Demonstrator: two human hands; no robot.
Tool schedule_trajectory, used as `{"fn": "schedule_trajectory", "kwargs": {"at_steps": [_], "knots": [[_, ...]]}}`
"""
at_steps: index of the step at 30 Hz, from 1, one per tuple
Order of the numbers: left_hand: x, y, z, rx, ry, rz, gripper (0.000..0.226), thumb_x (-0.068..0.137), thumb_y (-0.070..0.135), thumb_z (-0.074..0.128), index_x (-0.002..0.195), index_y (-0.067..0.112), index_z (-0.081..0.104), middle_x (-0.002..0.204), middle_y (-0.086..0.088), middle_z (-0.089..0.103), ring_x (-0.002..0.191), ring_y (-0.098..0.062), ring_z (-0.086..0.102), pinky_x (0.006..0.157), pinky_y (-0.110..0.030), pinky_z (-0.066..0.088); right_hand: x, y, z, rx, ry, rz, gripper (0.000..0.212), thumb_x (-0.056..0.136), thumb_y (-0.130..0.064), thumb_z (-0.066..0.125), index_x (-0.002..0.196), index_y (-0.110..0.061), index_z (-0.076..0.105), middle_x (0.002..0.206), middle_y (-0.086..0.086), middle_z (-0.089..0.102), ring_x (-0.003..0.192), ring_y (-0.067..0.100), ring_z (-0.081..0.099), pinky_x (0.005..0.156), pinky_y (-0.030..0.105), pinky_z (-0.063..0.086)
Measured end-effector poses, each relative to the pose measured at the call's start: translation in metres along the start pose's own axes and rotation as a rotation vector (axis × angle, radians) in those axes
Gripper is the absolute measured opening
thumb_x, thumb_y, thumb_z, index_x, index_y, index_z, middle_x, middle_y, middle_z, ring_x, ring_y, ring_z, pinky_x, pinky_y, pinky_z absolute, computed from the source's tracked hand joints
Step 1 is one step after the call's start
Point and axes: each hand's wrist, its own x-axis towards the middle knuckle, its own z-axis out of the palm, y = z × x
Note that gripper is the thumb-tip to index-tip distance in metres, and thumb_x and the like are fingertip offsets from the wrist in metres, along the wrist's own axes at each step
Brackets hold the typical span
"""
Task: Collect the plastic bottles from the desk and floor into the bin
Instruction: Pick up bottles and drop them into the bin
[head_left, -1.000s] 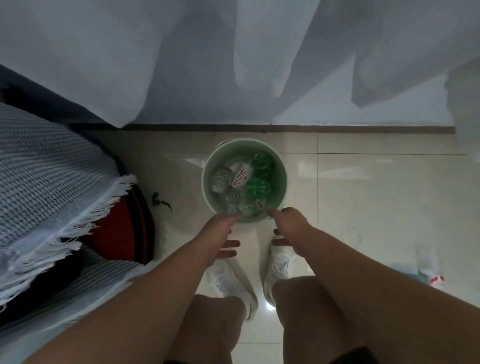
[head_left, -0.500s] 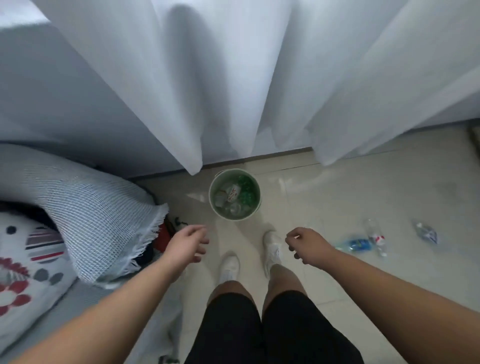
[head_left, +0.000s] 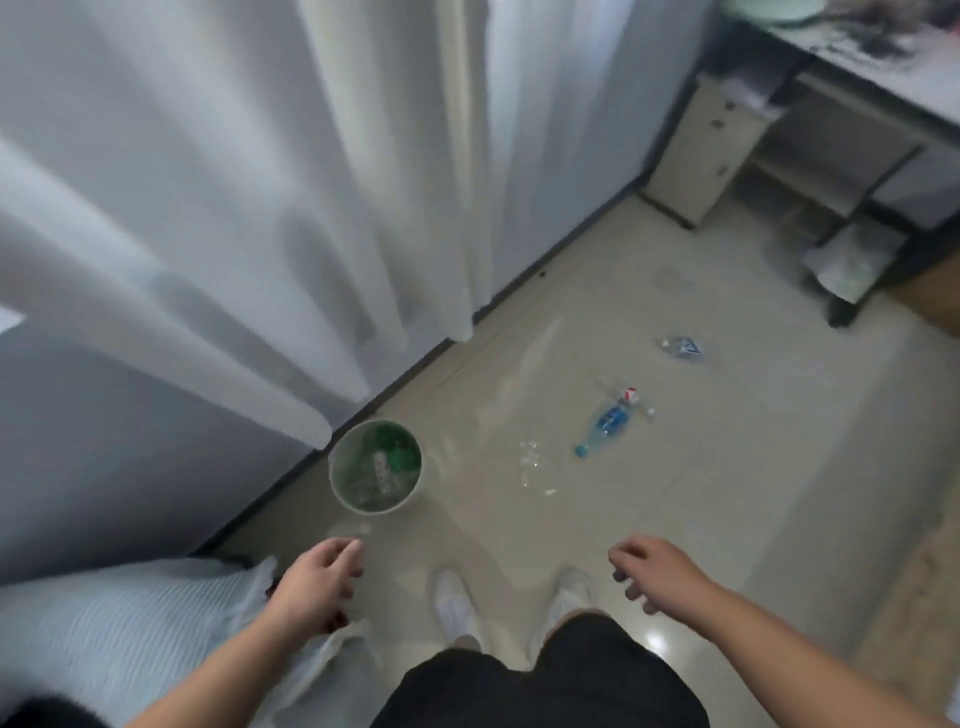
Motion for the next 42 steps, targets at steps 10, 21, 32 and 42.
{"fn": "schedule_trajectory", "kwargs": {"at_steps": [10,21,32,42], "knots": [[-0.001,0.147,0.143,0.44,-0.276,0.144,0.03,0.103,0.047,0.047,0.104,0.025,0.067,0.097,-0.004,0.074,0.078,-0.027,0.071,0.053,-0.03,0.05,-0.045,0.249,-0.05,0.531,0.243,0.302,0.015,0.09,-0.021,0.059,0.085,-0.012,0.069,0.076,0.009,0.068,0.048,0.018,0.05,0.045,0.023,0.033],[-0.048,0.253,0.29,0.491,-0.373,0.186,0.025,0.102,0.043,0.053,0.107,0.023,0.067,0.102,-0.009,0.073,0.08,-0.028,0.067,0.06,-0.032,0.049,-0.038,0.314,-0.159,0.727,0.357,0.297,0.015,0.09,-0.013,0.057,0.086,-0.006,0.069,0.071,0.009,0.062,0.044,0.018,0.044,0.044,0.021,0.027],[0.018,0.36,0.362,0.582,-0.413,0.125,0.03,0.1,0.045,0.055,0.113,0.021,0.068,0.102,-0.007,0.073,0.083,-0.029,0.071,0.064,-0.032,0.053,0.048,0.247,-0.366,0.823,0.568,0.132,0.017,0.093,-0.027,0.06,0.089,-0.014,0.07,0.079,0.007,0.072,0.048,0.013,0.059,0.042,0.024,0.043],[0.047,0.601,0.475,0.588,-0.459,0.394,0.023,0.102,0.039,0.052,0.11,0.023,0.066,0.1,-0.003,0.074,0.089,-0.028,0.071,0.07,-0.035,0.054,0.046,0.27,-0.397,0.872,0.451,0.42,0.012,0.1,-0.02,0.057,0.098,-0.012,0.066,0.087,0.015,0.069,0.055,0.02,0.053,0.045,0.027,0.037]]}}
